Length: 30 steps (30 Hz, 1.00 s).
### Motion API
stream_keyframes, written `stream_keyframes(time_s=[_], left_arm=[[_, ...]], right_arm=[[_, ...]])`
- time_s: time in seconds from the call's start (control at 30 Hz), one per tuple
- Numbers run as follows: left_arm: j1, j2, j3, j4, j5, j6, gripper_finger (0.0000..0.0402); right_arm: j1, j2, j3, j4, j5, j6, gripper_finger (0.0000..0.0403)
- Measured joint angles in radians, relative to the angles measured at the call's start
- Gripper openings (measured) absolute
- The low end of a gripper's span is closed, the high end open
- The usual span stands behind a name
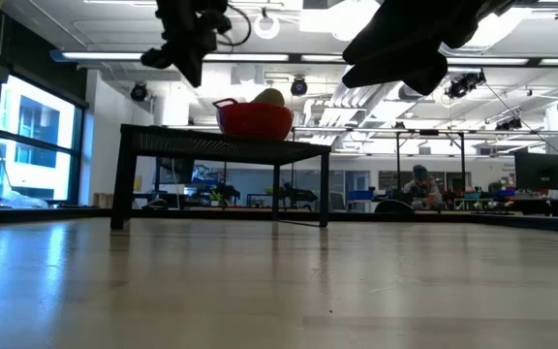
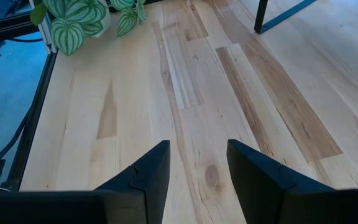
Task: Pick & Place Fruit
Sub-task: Return to Home Position
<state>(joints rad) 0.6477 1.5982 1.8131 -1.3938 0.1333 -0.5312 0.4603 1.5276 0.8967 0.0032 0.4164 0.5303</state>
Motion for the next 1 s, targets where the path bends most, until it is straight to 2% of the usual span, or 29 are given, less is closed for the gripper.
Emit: stream_keyframes(time_s=[0.13,0.23,0.3,0.47,0.63,0.83,1.0], left_arm=[[-0.086,-0.019,0.008,-0.017,-0.117,0.147,0.0004],[-0.201,-0.038,-0.018,-0.016,-0.246,0.185,0.0006],[-0.274,-0.040,-0.034,-0.004,-0.284,0.197,0.0003],[-0.426,-0.043,-0.059,0.067,-0.286,0.213,0.0001],[-0.539,-0.043,-0.075,0.203,-0.287,0.253,0.0001],[-0.620,-0.043,-0.075,0.305,-0.288,0.346,0.0001],[-0.651,-0.043,-0.075,0.315,-0.287,0.347,0.0000]], right_arm=[[0.000,0.000,0.000,0.001,0.000,0.000,0.0152],[0.000,0.000,0.000,0.009,0.002,0.000,0.0152],[0.000,0.000,0.000,0.017,0.018,-0.002,0.0152],[-0.012,0.000,0.000,0.039,0.064,-0.010,0.0138],[-0.040,0.000,0.000,0.063,0.064,-0.011,0.0084],[-0.069,0.000,0.000,0.090,0.064,-0.015,0.0011],[-0.096,0.000,0.000,0.143,0.078,-0.052,0.0003]])
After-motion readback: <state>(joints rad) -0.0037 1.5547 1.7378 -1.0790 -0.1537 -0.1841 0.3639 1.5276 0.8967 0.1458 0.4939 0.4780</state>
